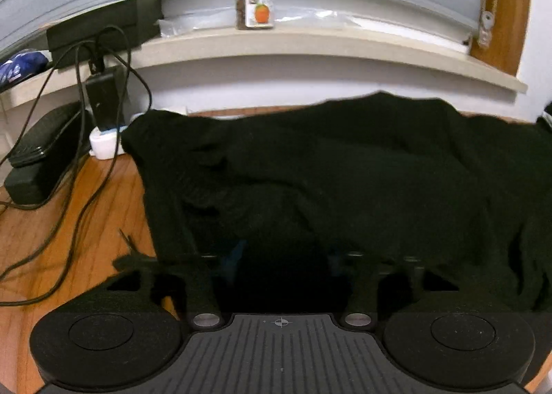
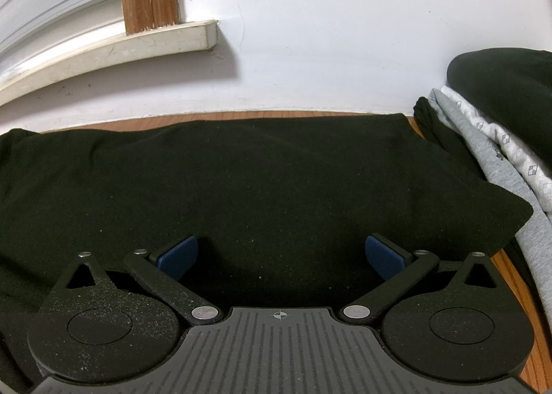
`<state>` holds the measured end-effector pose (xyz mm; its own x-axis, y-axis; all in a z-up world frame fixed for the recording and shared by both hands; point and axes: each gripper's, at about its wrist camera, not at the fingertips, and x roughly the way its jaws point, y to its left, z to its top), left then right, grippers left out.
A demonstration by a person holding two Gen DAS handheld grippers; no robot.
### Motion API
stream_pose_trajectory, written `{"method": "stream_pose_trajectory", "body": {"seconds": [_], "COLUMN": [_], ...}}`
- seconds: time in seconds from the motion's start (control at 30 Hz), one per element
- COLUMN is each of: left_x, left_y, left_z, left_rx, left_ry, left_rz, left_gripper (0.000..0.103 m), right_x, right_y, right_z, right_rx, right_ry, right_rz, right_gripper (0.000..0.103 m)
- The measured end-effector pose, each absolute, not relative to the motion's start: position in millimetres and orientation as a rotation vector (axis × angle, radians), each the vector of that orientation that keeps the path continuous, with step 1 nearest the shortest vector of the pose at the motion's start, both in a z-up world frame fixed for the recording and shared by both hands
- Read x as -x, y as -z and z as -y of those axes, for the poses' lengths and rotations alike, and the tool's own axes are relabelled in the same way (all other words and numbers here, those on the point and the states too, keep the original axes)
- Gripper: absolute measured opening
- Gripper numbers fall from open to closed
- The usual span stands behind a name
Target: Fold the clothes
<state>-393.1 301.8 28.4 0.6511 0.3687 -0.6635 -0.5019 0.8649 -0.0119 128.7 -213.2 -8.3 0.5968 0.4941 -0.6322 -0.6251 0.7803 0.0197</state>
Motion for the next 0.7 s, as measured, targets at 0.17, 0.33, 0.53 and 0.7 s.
{"method": "stream_pose_trajectory", "body": {"seconds": [0.17, 0.33, 0.53, 0.7], "left_x": [431.0, 497.7, 515.6, 515.2], "left_y": [-63.6, -99.3, -77.3, -90.7], "left_z": [-296.4, -296.6, -301.7, -313.3], "left_rx": [0.176, 0.172, 0.241, 0.243], "left_ry": [-0.533, -0.571, -0.56, -0.558], "left_rz": [-0.629, -0.636, -0.713, -0.656], "left_gripper": [0.021, 0.019, 0.028, 0.046], "right_x": [-128.3, -127.5, -128.3, -128.3], "right_y": [8.0, 7.8, 8.2, 8.2], "right_z": [214.0, 215.1, 215.2, 215.1], "right_rx": [0.213, 0.211, 0.211, 0.212], "right_ry": [-0.652, -0.65, -0.65, -0.65], "right_rz": [-0.665, -0.666, -0.667, -0.666], "right_gripper": [0.103, 0.103, 0.103, 0.103]}}
